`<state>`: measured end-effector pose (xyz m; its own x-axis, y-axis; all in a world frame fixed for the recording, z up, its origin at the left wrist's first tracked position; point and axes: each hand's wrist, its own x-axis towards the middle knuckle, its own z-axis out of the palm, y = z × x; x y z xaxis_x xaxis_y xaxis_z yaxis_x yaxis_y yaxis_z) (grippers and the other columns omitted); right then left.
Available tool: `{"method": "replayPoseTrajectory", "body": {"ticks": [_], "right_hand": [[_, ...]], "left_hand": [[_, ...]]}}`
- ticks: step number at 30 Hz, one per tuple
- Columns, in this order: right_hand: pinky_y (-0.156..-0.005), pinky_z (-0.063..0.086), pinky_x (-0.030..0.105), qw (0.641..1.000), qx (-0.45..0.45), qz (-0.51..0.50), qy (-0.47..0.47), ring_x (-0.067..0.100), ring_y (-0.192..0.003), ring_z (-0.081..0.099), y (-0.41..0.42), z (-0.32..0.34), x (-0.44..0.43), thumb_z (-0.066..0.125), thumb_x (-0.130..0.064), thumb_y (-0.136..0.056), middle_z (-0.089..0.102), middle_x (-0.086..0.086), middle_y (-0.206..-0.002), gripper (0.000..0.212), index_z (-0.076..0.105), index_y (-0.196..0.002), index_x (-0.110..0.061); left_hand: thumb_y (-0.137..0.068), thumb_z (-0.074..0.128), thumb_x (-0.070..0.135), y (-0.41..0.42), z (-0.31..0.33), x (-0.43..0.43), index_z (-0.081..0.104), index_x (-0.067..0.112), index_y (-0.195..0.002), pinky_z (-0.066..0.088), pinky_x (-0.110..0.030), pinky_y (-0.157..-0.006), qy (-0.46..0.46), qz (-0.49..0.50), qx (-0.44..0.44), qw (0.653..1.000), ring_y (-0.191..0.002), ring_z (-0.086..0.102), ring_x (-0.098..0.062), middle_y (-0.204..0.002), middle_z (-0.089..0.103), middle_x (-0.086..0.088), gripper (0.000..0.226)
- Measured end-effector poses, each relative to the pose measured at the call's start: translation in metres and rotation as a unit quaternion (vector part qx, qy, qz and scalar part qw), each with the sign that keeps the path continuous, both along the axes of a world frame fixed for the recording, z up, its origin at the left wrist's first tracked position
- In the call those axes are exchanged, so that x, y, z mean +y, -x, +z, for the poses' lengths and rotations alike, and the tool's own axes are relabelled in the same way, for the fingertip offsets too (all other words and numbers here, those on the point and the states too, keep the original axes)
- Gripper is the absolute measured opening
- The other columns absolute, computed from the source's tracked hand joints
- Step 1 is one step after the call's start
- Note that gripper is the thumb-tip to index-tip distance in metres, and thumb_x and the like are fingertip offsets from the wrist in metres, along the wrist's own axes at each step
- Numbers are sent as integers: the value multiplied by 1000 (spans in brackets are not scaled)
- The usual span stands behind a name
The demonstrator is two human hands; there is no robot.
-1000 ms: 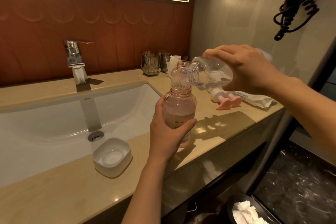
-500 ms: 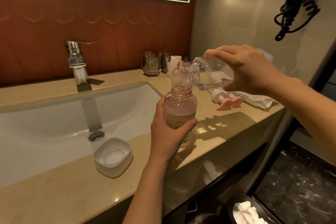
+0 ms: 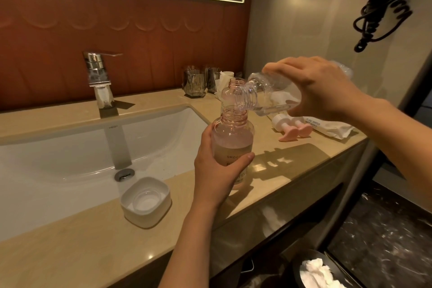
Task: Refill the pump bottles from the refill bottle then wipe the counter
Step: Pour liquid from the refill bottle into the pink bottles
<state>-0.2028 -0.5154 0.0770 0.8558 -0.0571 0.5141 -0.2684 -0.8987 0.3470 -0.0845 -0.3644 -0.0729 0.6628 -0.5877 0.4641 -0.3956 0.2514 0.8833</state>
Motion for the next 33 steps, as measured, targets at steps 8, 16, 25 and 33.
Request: {"method": "replayPoseTrajectory", "body": {"ticks": [8,16,25,33], "right_hand": [[-86,44,47,1000,3,-7,-1,37,-103,56,0,0,1,89,-15,-53,57,14,-124,91,46,-133,-15],[-86,44,47,1000,5,-8,2,37,-103,57,0,0,1,89,-15,-52,58,14,-123,92,46,-133,-15],[-86,44,47,1000,8,-6,12,36,-103,57,0,1,-1,89,-16,-51,58,14,-123,93,45,-134,-15],[-87,43,47,1000,12,-6,20,36,-104,57,0,3,0,88,-19,-53,57,14,-124,93,44,-135,-15]], "left_hand": [[-67,84,29,-1,-1,0,30,54,-123,46,-18,-91,0,-2,-1,1000,-111,47,7,-119,44,32,83],[-65,85,32,-1,-1,0,31,49,-129,48,-26,-95,1,-4,2,1000,-116,49,-1,-121,46,30,85],[-66,84,31,-1,-1,0,30,49,-128,47,-25,-95,-6,2,-2,1000,-116,48,-3,-119,44,32,84],[-66,84,31,-1,0,-1,28,49,-128,44,-20,-93,-10,4,-1,1000,-115,46,-2,-117,42,34,85]]}}
